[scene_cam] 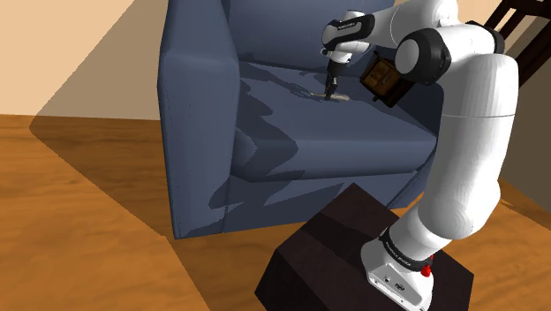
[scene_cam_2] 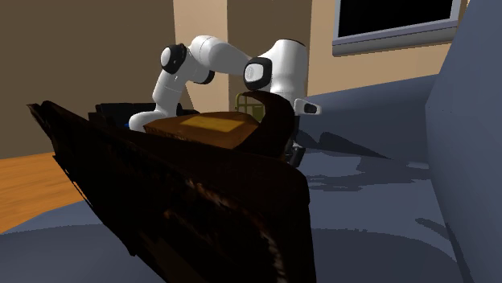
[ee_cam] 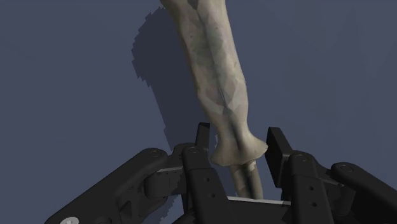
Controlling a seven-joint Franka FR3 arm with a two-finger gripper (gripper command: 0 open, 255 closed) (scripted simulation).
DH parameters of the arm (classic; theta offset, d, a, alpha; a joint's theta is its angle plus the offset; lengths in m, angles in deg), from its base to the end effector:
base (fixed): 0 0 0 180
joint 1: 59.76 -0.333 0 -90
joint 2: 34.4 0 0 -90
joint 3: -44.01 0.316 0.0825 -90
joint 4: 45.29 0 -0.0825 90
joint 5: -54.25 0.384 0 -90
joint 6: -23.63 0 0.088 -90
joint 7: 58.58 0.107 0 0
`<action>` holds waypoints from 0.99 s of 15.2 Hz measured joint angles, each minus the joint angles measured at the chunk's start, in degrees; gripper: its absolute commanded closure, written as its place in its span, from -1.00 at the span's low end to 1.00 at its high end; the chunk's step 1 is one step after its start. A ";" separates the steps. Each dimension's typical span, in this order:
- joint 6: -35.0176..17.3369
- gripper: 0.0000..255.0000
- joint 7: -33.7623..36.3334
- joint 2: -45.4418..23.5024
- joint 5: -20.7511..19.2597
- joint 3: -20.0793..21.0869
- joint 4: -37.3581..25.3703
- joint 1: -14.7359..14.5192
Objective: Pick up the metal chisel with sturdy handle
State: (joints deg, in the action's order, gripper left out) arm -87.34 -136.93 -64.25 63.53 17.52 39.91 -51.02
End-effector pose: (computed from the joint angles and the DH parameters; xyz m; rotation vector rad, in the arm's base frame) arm 0.5977 -0.3454 0.3941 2.8992 1.1324 -0.1095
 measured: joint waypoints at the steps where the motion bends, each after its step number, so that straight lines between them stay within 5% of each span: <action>1: 0.01 1.00 0.00 -0.02 0.01 0.00 -0.02 0.00; 15: 8.99 1.00 0.28 1.74 -0.89 -0.61 -7.50 0.43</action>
State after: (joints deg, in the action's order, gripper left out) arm -78.34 -136.64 -62.51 62.64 16.91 32.41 -50.59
